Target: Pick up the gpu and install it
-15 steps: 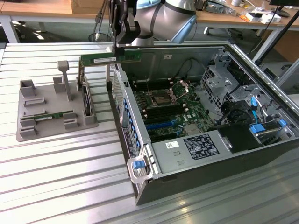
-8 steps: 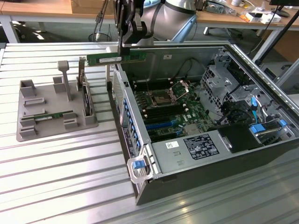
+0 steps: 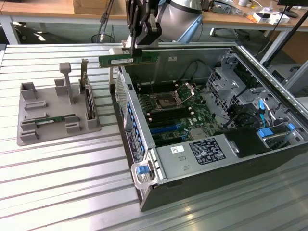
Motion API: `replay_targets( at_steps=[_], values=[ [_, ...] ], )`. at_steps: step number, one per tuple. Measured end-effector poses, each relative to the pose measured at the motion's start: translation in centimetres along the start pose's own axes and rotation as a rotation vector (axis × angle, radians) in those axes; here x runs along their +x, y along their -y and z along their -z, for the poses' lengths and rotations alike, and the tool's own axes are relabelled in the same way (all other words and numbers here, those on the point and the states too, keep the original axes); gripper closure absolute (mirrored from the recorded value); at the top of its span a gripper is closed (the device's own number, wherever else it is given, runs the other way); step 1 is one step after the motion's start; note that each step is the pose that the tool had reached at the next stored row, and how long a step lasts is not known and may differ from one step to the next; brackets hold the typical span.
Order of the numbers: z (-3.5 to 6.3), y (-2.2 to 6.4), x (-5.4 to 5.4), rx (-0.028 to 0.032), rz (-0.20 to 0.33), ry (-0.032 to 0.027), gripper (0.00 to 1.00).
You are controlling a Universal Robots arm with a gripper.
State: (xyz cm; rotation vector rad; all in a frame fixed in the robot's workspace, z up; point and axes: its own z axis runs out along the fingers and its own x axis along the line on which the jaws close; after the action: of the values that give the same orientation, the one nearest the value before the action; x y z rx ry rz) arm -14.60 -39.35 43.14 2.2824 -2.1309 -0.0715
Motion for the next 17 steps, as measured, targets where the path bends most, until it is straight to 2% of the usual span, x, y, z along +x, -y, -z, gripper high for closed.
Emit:
replay_targets(
  at_steps=[17],
  values=[
    [0.11, 2.49, 0.2, 0.0000, 0.000, 0.0000, 0.88]
  ],
)
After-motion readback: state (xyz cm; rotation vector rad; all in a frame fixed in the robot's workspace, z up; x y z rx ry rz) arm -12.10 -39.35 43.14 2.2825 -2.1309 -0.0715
